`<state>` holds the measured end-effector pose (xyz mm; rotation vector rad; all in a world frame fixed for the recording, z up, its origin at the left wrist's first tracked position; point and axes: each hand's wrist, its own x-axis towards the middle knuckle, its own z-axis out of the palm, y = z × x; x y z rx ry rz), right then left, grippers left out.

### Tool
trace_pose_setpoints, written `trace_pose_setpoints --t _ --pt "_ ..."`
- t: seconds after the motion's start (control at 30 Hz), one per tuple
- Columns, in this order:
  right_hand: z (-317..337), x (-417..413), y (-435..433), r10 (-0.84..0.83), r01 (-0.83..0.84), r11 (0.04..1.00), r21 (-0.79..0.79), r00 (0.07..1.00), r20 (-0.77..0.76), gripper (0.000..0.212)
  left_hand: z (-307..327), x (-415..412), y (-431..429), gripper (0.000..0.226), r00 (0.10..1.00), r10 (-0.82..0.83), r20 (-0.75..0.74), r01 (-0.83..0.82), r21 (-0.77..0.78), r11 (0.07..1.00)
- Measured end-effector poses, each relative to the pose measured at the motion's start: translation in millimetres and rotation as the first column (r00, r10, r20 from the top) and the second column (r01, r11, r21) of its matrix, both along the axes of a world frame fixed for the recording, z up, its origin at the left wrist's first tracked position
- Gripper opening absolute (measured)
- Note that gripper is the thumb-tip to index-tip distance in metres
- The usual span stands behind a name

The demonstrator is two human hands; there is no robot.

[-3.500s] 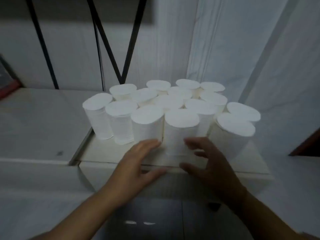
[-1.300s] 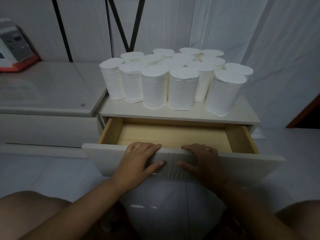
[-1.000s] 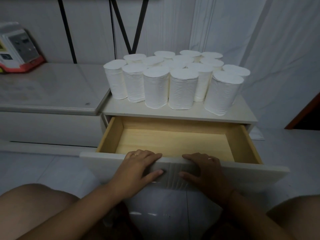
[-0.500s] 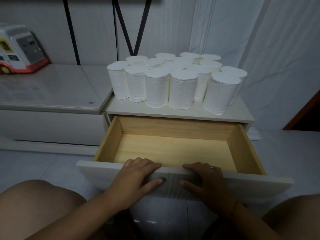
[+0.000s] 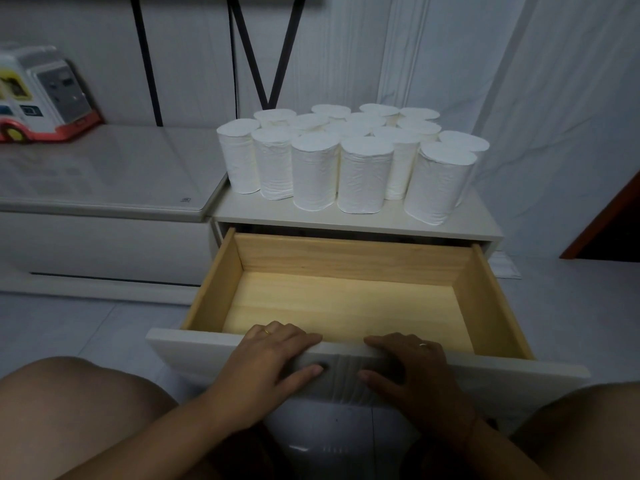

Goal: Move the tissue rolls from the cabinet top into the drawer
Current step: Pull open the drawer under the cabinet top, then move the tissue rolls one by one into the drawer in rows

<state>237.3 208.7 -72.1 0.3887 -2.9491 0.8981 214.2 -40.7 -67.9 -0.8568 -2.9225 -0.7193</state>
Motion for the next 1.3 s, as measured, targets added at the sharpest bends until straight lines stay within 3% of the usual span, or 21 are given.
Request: trace_pose_setpoints --t 0.47,0.67,0.93,1.07,1.3 --pt "-2.1 5.6 -1.8 0.017 -0.018 1.000 0.016 0.999 0.046 0.062 -0.7 5.9 -3.3 0.053 1.000 -0.008 0.030 0.008 0.004 1.000" --pt "28.5 -42.6 -7.8 0.093 -0.093 0.996 -0.012 0.996 0.007 0.061 20.0 -18.9 -3.3 0.058 0.997 -0.075 0.005 0.075 -0.039 0.996" --pt "83.9 -174.1 -16.8 -0.182 0.137 0.976 -0.168 0.938 -0.296 0.072 51.8 -97.8 -8.6 0.062 0.997 0.044 -0.057 -0.041 0.056 0.998" --pt "97.5 -237.7 -13.5 -0.297 0.255 0.952 -0.167 0.897 -0.328 0.084 45.0 -128.9 -19.5 0.062 0.992 0.105 -0.067 -0.101 0.052 0.994" --pt "91.9 -296.9 -13.0 -0.320 0.294 0.947 -0.128 0.878 -0.355 0.086 16.0 -158.3 -42.2 0.065 0.988 0.154 -0.002 -0.153 0.088 0.984"
